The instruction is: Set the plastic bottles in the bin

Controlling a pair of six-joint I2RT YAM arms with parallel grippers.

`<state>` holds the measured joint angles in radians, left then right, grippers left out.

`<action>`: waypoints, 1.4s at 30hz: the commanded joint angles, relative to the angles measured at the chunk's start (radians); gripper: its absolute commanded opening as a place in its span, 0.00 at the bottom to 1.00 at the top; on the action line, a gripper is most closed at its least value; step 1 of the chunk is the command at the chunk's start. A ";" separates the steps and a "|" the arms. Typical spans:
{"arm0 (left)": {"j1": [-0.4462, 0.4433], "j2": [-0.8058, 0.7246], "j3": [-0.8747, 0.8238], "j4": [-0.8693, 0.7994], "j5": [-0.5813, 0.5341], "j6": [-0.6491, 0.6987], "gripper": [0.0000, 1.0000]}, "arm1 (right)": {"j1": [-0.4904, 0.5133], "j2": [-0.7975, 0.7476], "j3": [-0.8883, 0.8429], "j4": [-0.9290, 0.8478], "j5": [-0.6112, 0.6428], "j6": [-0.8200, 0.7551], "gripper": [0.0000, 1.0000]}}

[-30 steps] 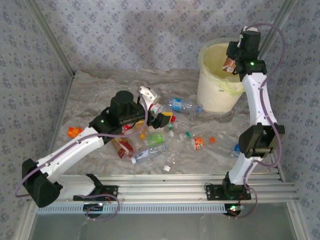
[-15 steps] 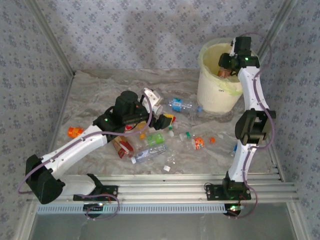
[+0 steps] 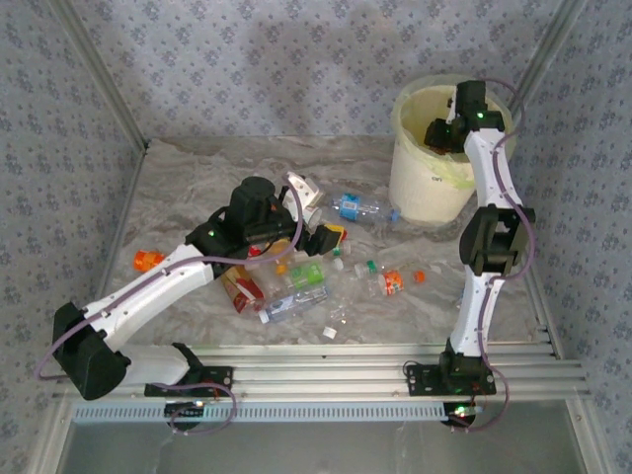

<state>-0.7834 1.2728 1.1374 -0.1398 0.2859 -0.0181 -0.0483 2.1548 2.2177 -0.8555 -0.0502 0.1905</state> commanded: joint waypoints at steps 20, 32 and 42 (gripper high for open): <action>0.001 -0.028 0.053 -0.028 0.031 0.014 1.00 | 0.002 -0.103 0.064 -0.024 0.055 0.036 0.76; 0.001 -0.054 0.057 -0.036 0.042 0.019 0.99 | 0.071 -0.302 0.024 0.017 0.126 0.002 0.75; -0.009 -0.074 0.046 -0.059 0.090 0.065 1.00 | 0.265 -0.550 -0.181 0.005 0.289 -0.010 0.75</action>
<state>-0.7837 1.2301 1.1587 -0.1844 0.3439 0.0154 0.1719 1.6775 2.1101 -0.8345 0.1513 0.1829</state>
